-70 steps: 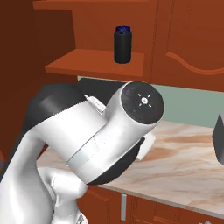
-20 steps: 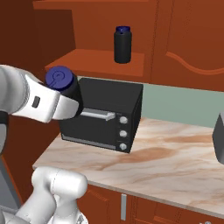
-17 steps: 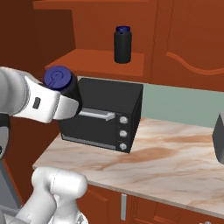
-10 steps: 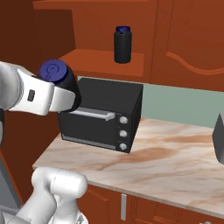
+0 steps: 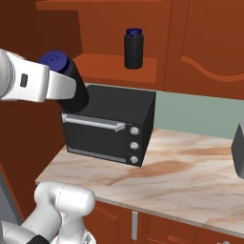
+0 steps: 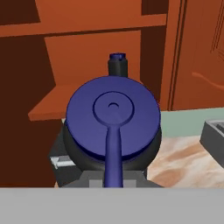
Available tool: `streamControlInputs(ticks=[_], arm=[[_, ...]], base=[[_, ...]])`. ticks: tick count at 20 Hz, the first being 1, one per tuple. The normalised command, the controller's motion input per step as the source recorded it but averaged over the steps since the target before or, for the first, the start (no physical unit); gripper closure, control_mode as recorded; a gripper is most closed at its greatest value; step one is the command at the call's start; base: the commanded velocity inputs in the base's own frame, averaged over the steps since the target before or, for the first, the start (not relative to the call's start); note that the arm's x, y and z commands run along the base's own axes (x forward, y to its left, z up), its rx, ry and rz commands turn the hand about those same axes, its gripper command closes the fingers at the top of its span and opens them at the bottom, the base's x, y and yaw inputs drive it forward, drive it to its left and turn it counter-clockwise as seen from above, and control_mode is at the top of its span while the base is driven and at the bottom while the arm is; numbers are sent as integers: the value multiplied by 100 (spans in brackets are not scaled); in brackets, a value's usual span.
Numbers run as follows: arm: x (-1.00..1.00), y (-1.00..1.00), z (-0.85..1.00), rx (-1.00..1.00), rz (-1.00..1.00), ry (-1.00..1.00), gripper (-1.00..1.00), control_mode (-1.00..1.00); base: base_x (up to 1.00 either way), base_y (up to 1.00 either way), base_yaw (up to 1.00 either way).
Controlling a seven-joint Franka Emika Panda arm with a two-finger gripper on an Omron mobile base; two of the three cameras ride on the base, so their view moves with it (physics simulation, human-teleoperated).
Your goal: Pick the water bottle, water bottle, beer from the counter and place them in the open cabinet.
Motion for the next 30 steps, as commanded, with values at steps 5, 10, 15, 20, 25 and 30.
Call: streamControlInputs(ticks=[5,10,15,20,25,30], arm=[[20,0,0,-1,4,0,100,-100],[20,0,0,0,4,0,100,-100],[15,0,0,0,4,0,100,-100],[14,2,0,0,2,0,100,-100],[14,9,0,0,0,-3,100,-100],[22,4,0,0,0,-7,100,-100]], base=[[0,0,0],[0,0,0],[0,0,0],[0,0,0],[0,0,0],[0,0,0]])
